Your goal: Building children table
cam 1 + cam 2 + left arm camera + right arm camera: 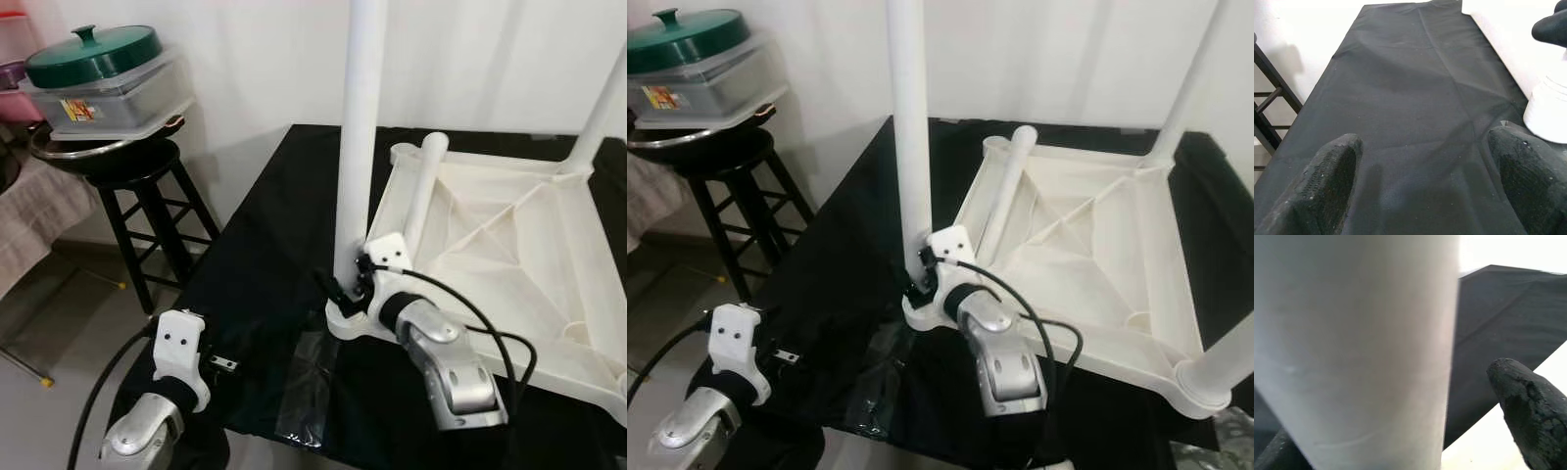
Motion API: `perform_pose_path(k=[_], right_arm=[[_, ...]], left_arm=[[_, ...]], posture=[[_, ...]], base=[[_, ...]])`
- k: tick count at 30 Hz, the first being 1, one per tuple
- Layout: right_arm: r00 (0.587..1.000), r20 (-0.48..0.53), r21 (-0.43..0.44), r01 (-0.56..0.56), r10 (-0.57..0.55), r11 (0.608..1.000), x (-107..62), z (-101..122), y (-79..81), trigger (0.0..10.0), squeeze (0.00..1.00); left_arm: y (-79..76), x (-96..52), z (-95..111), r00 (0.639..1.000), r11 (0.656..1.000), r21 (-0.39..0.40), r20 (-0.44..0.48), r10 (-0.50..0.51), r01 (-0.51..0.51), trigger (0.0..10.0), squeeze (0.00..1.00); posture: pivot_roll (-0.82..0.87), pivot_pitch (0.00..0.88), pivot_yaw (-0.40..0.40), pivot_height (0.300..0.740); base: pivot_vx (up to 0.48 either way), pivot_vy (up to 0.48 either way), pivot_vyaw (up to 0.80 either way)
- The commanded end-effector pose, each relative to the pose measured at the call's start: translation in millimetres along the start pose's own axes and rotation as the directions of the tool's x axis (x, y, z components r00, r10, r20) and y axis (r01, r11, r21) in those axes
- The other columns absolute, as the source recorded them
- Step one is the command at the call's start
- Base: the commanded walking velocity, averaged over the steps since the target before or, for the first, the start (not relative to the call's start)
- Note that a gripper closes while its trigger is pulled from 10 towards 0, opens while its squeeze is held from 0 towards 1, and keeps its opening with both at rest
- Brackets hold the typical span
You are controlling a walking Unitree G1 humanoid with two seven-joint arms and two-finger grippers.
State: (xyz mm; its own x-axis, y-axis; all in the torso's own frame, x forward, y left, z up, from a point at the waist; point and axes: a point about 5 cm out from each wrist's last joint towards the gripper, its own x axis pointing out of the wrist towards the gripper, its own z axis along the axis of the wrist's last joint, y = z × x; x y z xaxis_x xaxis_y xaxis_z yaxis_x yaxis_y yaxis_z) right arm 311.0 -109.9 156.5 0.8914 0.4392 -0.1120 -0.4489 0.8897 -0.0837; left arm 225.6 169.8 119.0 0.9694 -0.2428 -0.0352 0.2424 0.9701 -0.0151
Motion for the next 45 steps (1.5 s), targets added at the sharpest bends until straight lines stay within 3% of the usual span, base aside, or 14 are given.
perform_pose_path(k=[1,8,9,10,11,14,16,19,28,32,39,42,44,45], right_arm=[[0.998,0.034,-0.033,0.052,-0.051,0.998,-1.8,5.3,-9.5,10.0,1.0],[0.995,0.012,-0.095,0.095,-0.095,0.991,-16.1,-12.0,-9.3,10.0,1.0],[0.996,0.023,-0.164,0.085,-0.082,0.983,-20.5,-14.5,-7.1,10.0,0.06],[0.996,0.029,-0.216,0.088,-0.083,0.972,-22.4,-15.7,-6.2,10.0,0.0],[0.996,0.029,-0.216,0.088,-0.083,0.972,-22.4,-15.7,-6.2,10.0,0.0],[0.996,0.042,-0.347,0.082,-0.073,0.934,-26.7,-17.4,-0.3,10.0,0.0],[0.999,-0.004,-0.479,0.036,-0.043,0.877,-29.8,-24.8,8.7,10.0,0.0],[0.997,-0.039,-0.548,0.028,-0.059,0.836,-32.1,-31.4,11.7,10.0,0.0],[0.997,-0.068,-0.593,-0.011,-0.036,0.805,-36.0,-33.9,13.8,10.0,0.0],[0.993,-0.108,-0.644,-0.031,-0.05,0.764,-38.1,-40.1,11.4,10.0,0.0],[0.995,-0.098,-0.676,-0.089,0.031,0.731,-38.2,-39.0,24.7,10.0,0.0],[0.989,-0.102,-0.69,-0.15,0.11,0.708,-35.2,-40.5,34.3,10.0,0.0],[0.988,-0.073,-0.751,-0.146,0.138,0.644,-30.4,-38.1,40.3,10.0,0.0],[0.988,-0.073,-0.751,-0.146,0.138,0.644,-30.4,-38.1,40.3,10.0,0.0]], left_arm=[[5.2,-1.0,-2.1,1.0,1.0,0.007,-0.01,0.008,-0.008,10.0,0.0],[6.8,-3.2,-1.2,1.0,1.0,0.012,-0.003,0.019,-0.019,10.0,0.0],[7.6,-4.0,-1.1,1.0,1.0,0.016,0.002,0.026,-0.026,10.0,0.0],[8.4,-4.9,-0.9,0.999,0.999,0.02,0.006,0.035,-0.035,10.0,0.0],[8.4,-4.9,-0.9,0.999,0.999,0.02,0.006,0.035,-0.035,10.0,0.0],[10.0,-6.9,-0.7,0.998,0.998,0.035,0.012,0.057,-0.057,10.0,0.0],[10.3,-8.1,-1.1,0.998,0.997,0.044,0.01,0.067,-0.067,10.0,0.0],[10.5,-10.2,-1.9,0.997,0.996,0.051,0.007,0.074,-0.074,10.0,0.0],[10.3,-11.7,-2.8,0.997,0.996,0.047,0.004,0.071,-0.071,10.0,0.0],[10.5,-11.5,-2.7,0.998,0.997,0.043,0.004,0.067,-0.067,10.0,0.0],[11.4,-11.2,-1.6,0.998,0.997,0.04,0.006,0.064,-0.064,10.0,0.0],[11.2,-11.2,-1.2,0.998,0.997,0.037,0.007,0.062,-0.063,10.0,0.0],[10.7,-11.1,-1.0,0.998,0.998,0.033,0.007,0.059,-0.059,10.0,0.0],[10.7,-11.1,-1.0,0.998,0.998,0.033,0.007,0.059,-0.059,10.0,0.0]], posture=[[-0.08,0.045,0.071,0.74],[-0.08,0.055,0.08,0.74],[-0.08,0.057,0.079,0.74],[-0.08,0.062,0.083,0.74],[-0.08,0.062,0.083,0.74],[-0.08,0.065,0.087,0.74],[-0.07,0.065,0.087,0.74],[-0.06,0.064,0.088,0.74],[-0.06,0.066,0.086,0.74],[-0.07,0.073,0.092,0.74],[-0.07,0.085,0.096,0.74],[-0.07,0.087,0.094,0.74],[-0.07,0.088,0.092,0.74],[-0.07,0.088,0.092,0.74]], base=[[0.0,0.0,0.0],[0.0,0.0,0.0],[0.0,0.0,0.0],[0.0,0.0,0.0],[0.0,0.0,0.0],[0.0,0.0,0.0],[0.0,0.0,0.0],[0.0,0.0,0.0],[0.0,0.0,0.0],[0.0,0.0,0.0],[0.0,0.0,0.0],[0.0,0.0,0.0],[0.0,0.0,0.0],[0.0,0.0,0.0]])
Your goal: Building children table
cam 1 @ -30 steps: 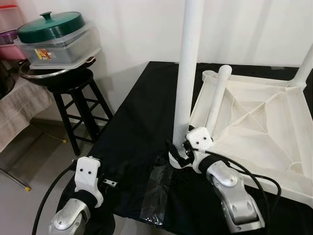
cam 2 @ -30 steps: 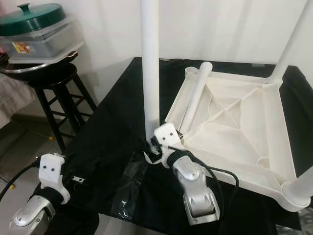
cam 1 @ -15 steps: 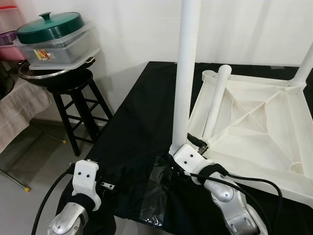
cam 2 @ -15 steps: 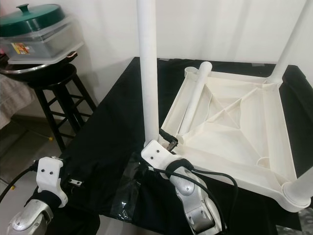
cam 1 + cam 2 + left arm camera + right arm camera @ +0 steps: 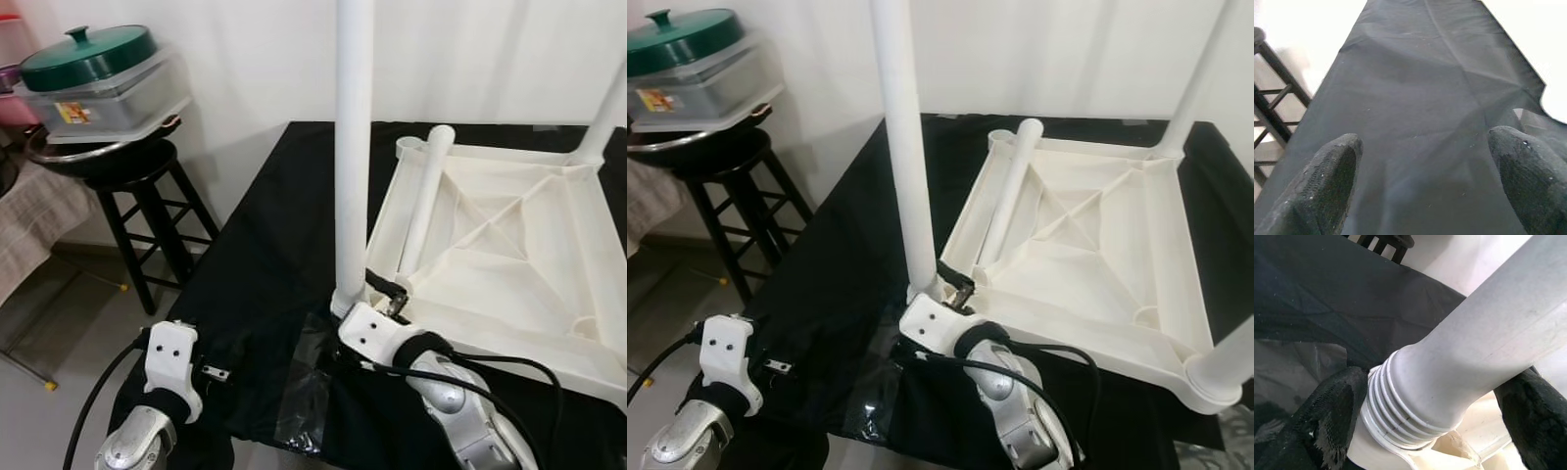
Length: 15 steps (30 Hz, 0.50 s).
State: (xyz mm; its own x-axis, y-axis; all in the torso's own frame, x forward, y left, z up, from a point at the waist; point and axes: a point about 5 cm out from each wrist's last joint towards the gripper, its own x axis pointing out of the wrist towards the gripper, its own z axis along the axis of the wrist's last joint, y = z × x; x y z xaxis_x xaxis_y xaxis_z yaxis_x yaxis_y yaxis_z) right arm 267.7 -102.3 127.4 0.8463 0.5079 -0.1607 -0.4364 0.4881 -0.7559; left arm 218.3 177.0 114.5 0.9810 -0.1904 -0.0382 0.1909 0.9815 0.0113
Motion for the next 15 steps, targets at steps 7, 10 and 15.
perform_pose_path(k=[7,10,15], right_arm=[[0.998,0.035,-0.099,-0.046,0.05,0.994,3.4,5.5,12.8,10.0,0.0],[0.996,0.063,-0.081,-0.06,0.065,0.995,3.6,6.8,12.8,10.0,0.0],[0.992,0.098,-0.068,-0.075,0.081,0.995,4.2,7.9,13.2,10.0,0.0]], left_arm=[[4.7,-1.9,3.7,1.0,1.0,0.006,0.008,0.003,-0.003,10.0,0.0],[4.5,-2.0,3.8,1.0,1.0,0.004,0.008,0.003,-0.003,10.0,0.0],[4.3,-2.4,4.2,1.0,1.0,0.001,0.008,-0.001,0.001,10.0,0.0]], posture=[[-0.06,0.091,0.09,0.74],[-0.06,0.091,0.091,0.74],[-0.06,0.093,0.092,0.74]], base=[[0.0,0.0,0.0],[0.0,0.0,0.0],[0.0,0.0,0.0]])
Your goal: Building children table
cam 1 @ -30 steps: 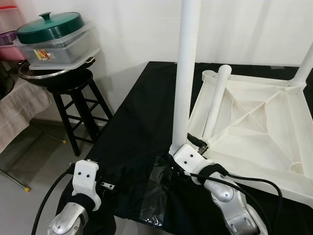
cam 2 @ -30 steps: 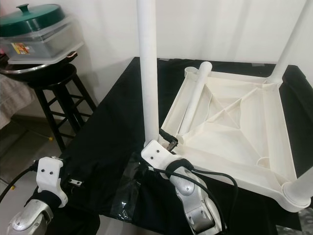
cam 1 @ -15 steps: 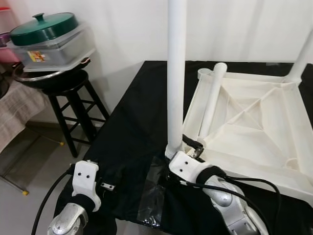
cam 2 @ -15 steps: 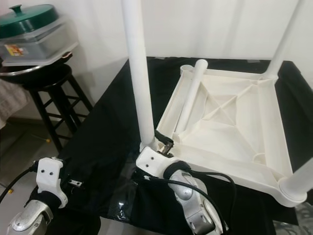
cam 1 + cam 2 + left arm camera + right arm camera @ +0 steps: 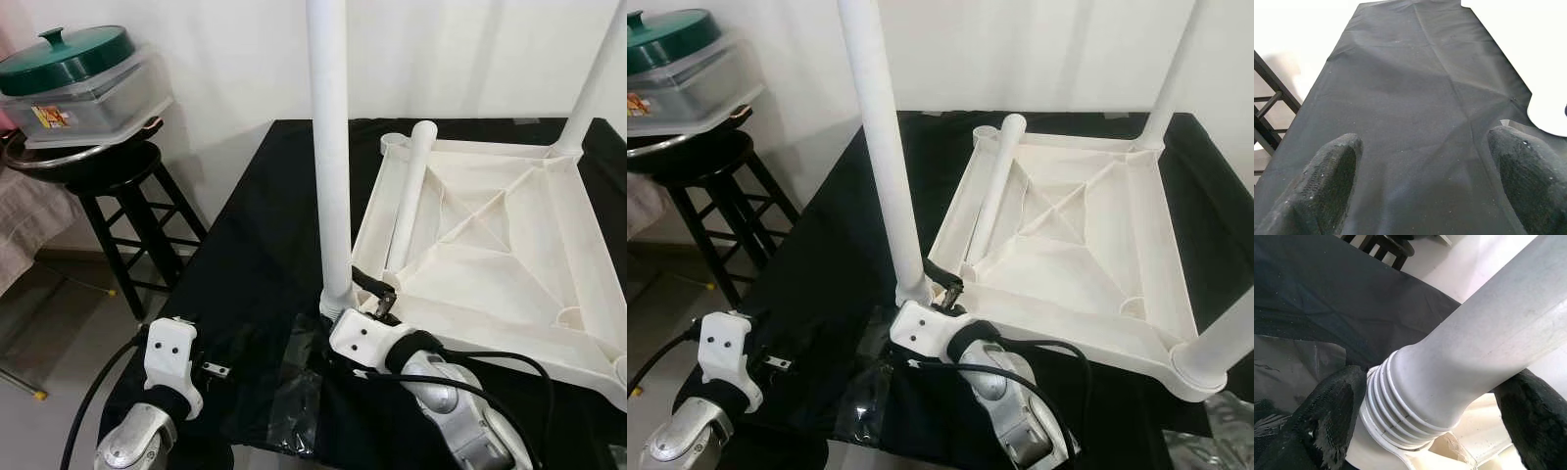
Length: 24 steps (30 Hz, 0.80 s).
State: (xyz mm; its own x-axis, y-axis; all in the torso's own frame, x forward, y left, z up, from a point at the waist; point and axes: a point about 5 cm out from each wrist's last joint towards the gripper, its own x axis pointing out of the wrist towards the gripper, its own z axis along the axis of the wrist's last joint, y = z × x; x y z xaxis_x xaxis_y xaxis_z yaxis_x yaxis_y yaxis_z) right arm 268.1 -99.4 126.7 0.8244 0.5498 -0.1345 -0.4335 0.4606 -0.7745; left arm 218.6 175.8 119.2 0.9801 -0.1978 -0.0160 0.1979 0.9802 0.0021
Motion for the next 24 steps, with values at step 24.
perform_pose_path(k=[24], right_arm=[[0.995,0.071,-0.034,-0.068,0.071,0.997,1.6,5.8,10.2,10.0,0.0]], left_arm=[[2.5,-3.3,0.8,1.0,1.0,0.012,-0.014,0.005,-0.004,10.0,0.0]], posture=[[-0.05,0.094,0.078,0.74]], base=[[0.0,0.0,0.0]])
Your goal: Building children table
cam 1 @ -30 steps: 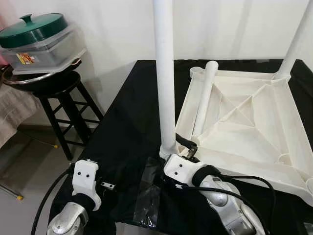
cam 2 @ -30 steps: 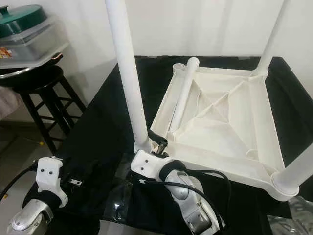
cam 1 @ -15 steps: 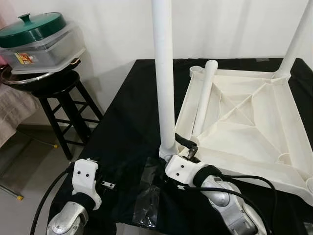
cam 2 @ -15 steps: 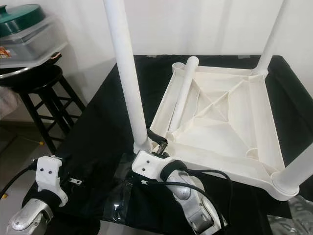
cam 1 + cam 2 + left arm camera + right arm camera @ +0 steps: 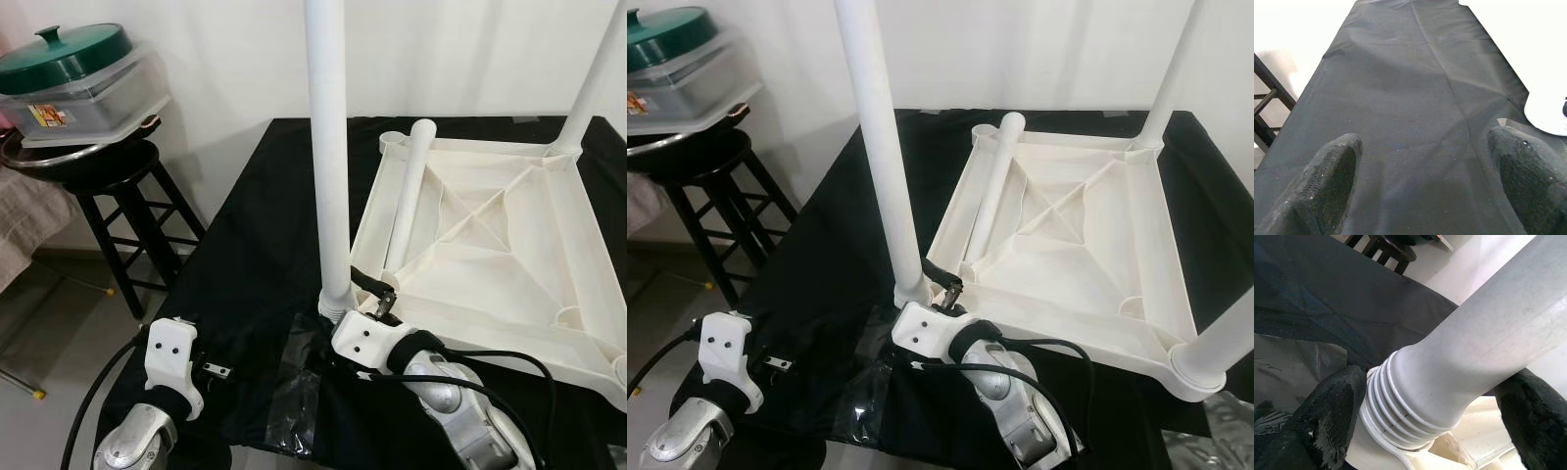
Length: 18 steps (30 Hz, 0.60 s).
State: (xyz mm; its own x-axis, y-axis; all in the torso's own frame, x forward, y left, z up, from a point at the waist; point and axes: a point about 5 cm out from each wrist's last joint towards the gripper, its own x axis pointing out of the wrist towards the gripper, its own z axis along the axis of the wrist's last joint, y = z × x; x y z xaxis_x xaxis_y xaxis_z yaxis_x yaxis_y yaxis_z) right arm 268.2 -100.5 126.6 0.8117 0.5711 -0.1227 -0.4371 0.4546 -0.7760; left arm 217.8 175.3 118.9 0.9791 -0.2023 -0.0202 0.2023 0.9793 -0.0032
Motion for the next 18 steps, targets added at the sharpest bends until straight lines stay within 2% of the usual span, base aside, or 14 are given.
perform_pose_path(k=[1,18], right_arm=[[0.997,0.045,-0.029,-0.063,0.064,0.998,2.4,6.7,10.7,10.0,0.0],[0.997,0.044,-0.029,-0.062,0.064,0.998,0.7,4.9,11.8,10.0,0.0]], left_arm=[[3.2,-2.6,1.1,1.0,1.0,0.017,-0.01,0.009,-0.009,10.0,0.0],[1.3,-3.0,-0.4,1.0,1.0,0.018,-0.016,0.003,-0.003,10.0,0.0]], posture=[[-0.05,0.094,0.078,0.74],[-0.05,0.073,0.078,0.74]], base=[[0.0,0.0,0.0],[0.0,0.0,0.0]])
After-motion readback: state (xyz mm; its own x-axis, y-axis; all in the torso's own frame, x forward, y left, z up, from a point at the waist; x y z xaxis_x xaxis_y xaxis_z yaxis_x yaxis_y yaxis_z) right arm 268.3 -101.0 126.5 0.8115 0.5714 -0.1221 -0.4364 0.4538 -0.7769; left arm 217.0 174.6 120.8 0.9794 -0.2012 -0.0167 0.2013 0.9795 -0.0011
